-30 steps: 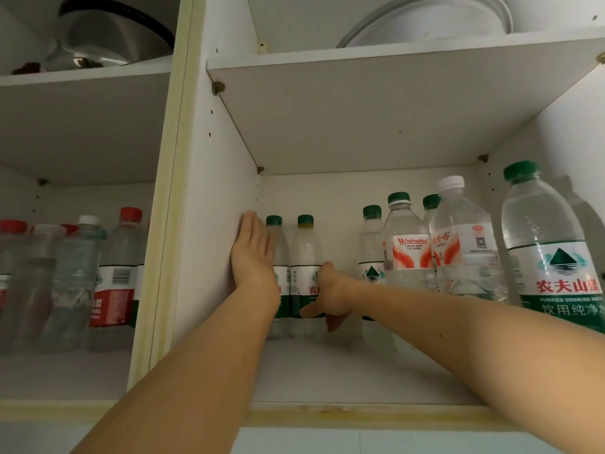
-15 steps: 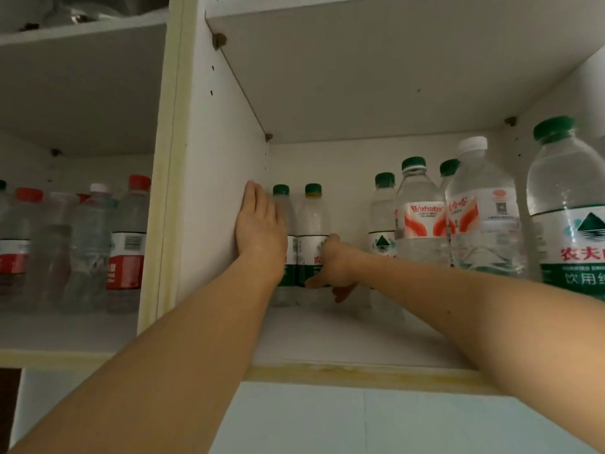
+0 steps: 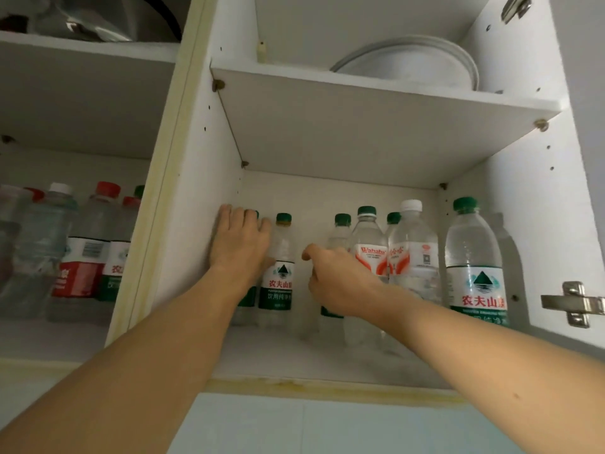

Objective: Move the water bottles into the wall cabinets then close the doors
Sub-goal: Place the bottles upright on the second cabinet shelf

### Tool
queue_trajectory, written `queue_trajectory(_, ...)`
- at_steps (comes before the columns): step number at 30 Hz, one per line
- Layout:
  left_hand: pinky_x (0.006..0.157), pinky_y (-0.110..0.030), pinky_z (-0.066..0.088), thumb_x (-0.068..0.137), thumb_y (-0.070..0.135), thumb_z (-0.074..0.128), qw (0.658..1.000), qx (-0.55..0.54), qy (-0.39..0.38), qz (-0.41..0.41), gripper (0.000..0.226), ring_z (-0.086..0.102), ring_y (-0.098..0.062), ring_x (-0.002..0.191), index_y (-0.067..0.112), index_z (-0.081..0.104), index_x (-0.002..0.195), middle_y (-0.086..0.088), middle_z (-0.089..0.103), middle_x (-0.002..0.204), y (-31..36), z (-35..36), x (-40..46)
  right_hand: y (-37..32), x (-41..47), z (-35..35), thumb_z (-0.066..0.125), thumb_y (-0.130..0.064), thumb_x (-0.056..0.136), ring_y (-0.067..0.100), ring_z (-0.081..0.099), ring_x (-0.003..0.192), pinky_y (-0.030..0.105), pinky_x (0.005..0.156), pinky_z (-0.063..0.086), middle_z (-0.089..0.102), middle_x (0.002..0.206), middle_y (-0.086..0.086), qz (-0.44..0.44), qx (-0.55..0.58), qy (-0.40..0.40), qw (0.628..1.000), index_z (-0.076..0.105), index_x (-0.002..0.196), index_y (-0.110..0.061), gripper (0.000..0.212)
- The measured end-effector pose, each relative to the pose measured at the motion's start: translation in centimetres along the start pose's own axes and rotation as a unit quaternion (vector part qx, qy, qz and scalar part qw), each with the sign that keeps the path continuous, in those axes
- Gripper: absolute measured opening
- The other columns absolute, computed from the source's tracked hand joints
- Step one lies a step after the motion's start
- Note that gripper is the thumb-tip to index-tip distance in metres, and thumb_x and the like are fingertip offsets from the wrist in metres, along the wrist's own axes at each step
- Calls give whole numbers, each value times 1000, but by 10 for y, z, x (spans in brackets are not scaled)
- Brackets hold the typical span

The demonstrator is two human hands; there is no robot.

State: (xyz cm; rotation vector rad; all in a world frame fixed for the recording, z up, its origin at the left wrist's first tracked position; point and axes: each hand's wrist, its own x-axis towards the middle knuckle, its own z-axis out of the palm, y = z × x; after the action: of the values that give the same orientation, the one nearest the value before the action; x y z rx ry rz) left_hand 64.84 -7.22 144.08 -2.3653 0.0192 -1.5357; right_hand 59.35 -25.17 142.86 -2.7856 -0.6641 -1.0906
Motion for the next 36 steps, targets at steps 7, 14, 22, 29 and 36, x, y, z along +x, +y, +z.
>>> queue_trajectory(7, 124, -57, 0, 82, 83, 48, 974, 11, -143, 174, 106, -11, -42, 153, 37, -6, 161, -16, -23, 166, 17, 21, -1, 17, -58, -21, 53, -8, 96, 26, 55, 117, 39, 92, 54, 55, 130, 6, -42, -101, 157, 982, 59, 124, -11, 29)
queue_trajectory(14, 124, -60, 4, 84, 85, 42, 970, 78, -161, 165, 107, -15, -43, 153, 30, -4, 162, -19, -30, 163, 23, 22, -2, 59, -107, -19, 73, -28, 89, 41, 2, 152, 55, 109, 46, 3, 163, 18, 133, -131, 215, 959, 19, 158, -18, 88)
queue_trajectory(22, 124, -60, 6, 82, 80, 55, 971, 62, -179, 143, 107, -11, -44, 153, 30, 5, 162, -17, -26, 165, 23, 19, -3, 70, -115, -12, 80, -43, 81, 50, 11, 148, 67, 118, 23, 13, 160, 25, 141, -164, 268, 939, 33, 153, -11, 91)
queue_trajectory(29, 123, -61, 7, 81, 72, 66, 972, 68, -189, 125, 110, -11, -44, 153, 31, 3, 162, -17, -27, 165, 28, 21, 1, 79, -126, -15, 86, -37, 75, 45, 20, 144, 61, 113, 33, 19, 157, 22, 139, -133, 313, 930, 39, 147, -13, 89)
queue_trajectory(36, 123, -60, 1, 73, 79, 66, 978, -59, -172, 100, 120, -5, -41, 153, 32, 1, 161, -14, -15, 167, 25, 20, 8, 105, -153, -19, 78, -30, 86, 46, 47, 127, 50, 81, 54, 14, 158, 11, 233, -38, 266, 934, -2, 159, -29, 108)
